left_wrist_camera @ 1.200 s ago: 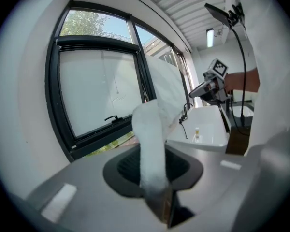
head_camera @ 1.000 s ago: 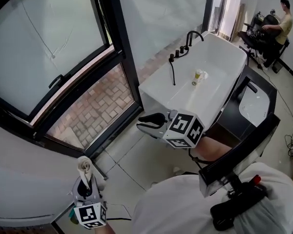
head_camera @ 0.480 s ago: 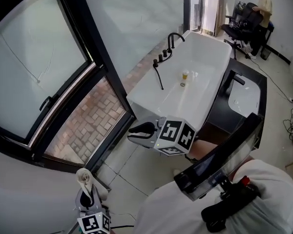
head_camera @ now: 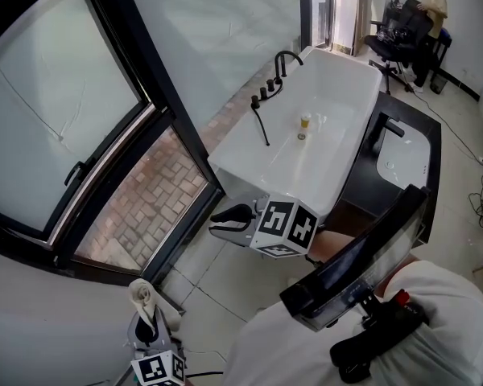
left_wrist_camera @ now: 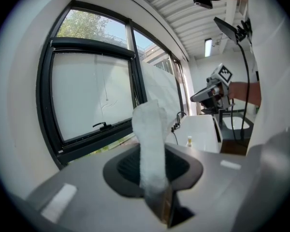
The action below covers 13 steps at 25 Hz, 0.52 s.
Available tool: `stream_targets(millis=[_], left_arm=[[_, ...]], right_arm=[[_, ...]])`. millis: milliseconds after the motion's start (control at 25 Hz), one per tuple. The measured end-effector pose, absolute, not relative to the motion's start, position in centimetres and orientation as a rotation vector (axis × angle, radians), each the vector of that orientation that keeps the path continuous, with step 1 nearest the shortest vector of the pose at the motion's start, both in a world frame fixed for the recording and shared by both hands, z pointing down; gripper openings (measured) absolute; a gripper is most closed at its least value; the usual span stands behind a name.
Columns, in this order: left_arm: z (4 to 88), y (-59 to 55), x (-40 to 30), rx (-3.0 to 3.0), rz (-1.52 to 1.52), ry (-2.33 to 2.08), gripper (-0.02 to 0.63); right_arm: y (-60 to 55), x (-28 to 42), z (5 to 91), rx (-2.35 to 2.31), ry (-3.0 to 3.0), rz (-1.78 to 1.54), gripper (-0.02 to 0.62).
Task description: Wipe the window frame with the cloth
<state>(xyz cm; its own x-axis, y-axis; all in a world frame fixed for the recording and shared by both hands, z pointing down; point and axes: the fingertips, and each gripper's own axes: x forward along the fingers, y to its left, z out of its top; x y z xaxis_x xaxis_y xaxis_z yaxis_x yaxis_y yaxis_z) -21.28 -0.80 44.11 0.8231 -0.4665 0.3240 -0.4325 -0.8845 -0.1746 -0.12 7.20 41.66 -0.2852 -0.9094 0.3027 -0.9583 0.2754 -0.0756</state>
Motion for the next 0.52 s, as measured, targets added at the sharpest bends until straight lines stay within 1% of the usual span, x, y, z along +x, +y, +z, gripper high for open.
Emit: stream_targets(millis=[520], left_arm=[[44.45, -0.7, -20.56, -2.908, -0.566, 0.712, 0.104]], right_arm=[[6.97, 0.38, 42.55, 1.724, -2.329, 0.373, 0.075]])
